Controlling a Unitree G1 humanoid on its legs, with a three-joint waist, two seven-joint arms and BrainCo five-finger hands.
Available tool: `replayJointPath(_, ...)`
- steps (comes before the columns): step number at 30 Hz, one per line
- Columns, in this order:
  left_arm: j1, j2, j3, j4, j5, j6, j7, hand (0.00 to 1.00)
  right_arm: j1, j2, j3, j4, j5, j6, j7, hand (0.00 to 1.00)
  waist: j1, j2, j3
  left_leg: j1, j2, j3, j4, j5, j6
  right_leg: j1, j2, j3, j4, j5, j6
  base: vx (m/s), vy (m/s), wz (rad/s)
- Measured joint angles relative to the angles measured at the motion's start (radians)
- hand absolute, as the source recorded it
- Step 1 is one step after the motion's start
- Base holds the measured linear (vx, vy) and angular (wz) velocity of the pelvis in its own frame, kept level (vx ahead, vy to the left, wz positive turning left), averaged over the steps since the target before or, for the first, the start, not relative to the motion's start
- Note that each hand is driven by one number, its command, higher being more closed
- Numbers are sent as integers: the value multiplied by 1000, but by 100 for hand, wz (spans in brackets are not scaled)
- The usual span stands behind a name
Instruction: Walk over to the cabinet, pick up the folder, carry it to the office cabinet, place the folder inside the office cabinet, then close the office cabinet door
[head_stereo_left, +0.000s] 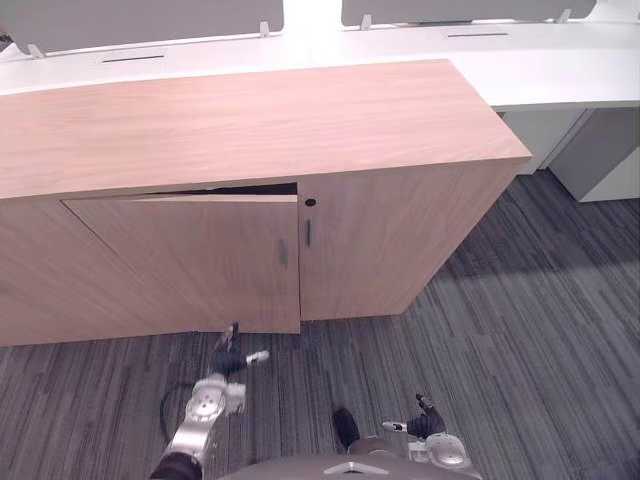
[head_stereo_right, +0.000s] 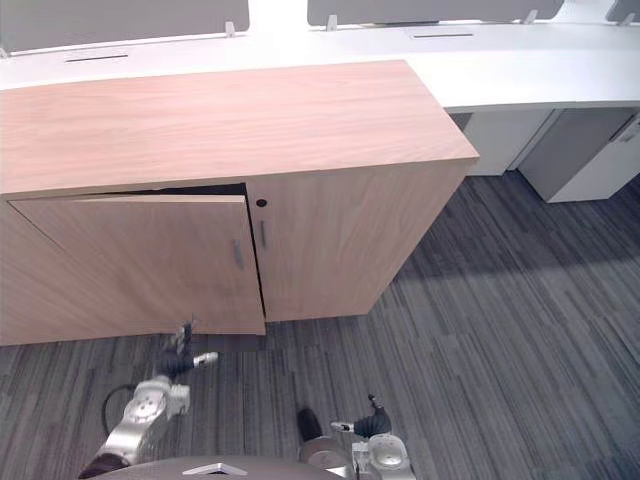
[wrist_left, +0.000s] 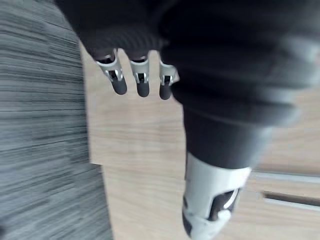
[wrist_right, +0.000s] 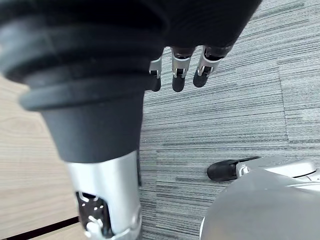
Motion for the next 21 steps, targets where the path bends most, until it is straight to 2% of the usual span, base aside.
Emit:
replayJointPath(4, 39, 0, 65, 163, 76, 10, -6, 0, -9, 8, 2, 38, 0, -1, 0, 0, 17, -19, -12, 5, -1, -1, 0, 0, 0, 6, -1, -1, 3, 1, 0, 0, 0, 0)
replayJointPath(8, 58, -1, 106, 247, 111, 16, -26, 0, -13, 7, 4, 66, 0, -2, 3, 0, 37, -20, -14, 21, -4, -13, 3, -2, 2, 24, -6, -16, -2, 0, 1, -38, 9, 7)
replayJointPath(11, 72, -10, 121, 257, 111, 19, -26, 0, -16, 6, 3, 75, 1, -2, 11, 0, 52, -21, -14, 20, -12, -43, 6, 3, 8, 39, -19, -42, -3, -3, 5, -59, 13, 24)
replayJointPath(21, 66, -29, 164, 287, 108, 22, -21, 0, -21, 13, -20, 115, 37, -1, 11, 0, 70, -33, -19, 18, -37, -121, -15, 33, 16, 71, -52, -121, -3, -18, 13, -50, 11, 25)
